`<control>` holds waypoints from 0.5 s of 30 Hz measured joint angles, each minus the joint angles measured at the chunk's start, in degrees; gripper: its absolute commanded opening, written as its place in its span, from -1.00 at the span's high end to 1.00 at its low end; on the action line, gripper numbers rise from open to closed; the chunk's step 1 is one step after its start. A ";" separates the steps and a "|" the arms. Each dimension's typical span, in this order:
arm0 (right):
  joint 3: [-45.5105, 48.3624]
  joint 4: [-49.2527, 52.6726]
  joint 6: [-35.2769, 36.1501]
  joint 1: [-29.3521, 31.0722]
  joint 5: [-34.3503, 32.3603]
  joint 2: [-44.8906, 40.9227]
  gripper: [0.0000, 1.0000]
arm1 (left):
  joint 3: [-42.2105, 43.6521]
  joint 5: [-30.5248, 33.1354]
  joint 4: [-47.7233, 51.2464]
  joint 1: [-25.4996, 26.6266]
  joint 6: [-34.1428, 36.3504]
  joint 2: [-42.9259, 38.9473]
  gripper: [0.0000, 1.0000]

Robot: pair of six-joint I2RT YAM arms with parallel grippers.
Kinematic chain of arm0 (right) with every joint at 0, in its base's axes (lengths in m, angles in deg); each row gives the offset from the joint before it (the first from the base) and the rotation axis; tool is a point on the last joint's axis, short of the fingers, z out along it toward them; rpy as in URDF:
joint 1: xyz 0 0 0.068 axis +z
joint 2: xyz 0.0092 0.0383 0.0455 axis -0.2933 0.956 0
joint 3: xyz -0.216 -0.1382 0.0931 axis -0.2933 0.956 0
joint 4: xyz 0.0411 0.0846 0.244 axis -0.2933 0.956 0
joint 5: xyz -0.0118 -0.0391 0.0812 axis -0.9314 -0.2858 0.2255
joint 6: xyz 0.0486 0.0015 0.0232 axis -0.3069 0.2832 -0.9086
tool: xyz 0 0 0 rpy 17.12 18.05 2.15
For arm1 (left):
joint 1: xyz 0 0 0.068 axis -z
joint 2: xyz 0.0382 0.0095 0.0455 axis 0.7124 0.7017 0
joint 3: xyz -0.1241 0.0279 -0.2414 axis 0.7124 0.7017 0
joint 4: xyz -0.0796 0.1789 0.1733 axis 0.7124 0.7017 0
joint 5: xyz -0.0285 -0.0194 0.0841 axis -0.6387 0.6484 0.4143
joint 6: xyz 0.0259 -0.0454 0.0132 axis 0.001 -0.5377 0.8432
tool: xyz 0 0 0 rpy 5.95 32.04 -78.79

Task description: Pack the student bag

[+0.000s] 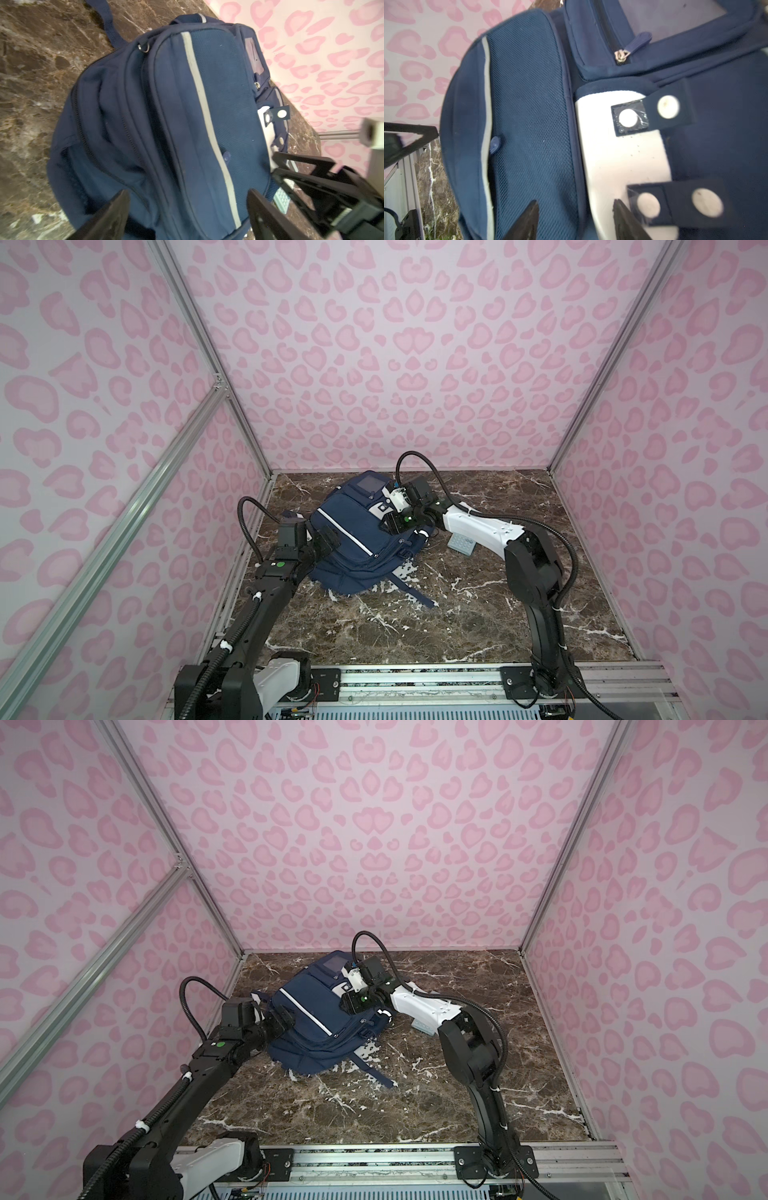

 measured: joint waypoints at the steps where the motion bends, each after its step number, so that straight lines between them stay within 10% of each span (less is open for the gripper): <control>1: -1.29 0.63 -0.07 0.31 0.52 1.05 -0.09 | -0.31 -0.42 -1.38 -0.13 -0.24 2.84 -0.58; 9: 4.83 0.09 1.25 4.37 0.74 -1.51 0.23 | -0.85 -3.87 -6.21 -0.28 -1.49 14.21 0.13; 15: 10.29 1.55 1.14 8.02 -0.13 -5.97 0.21 | -3.65 -3.56 -6.58 -0.33 0.00 16.55 0.16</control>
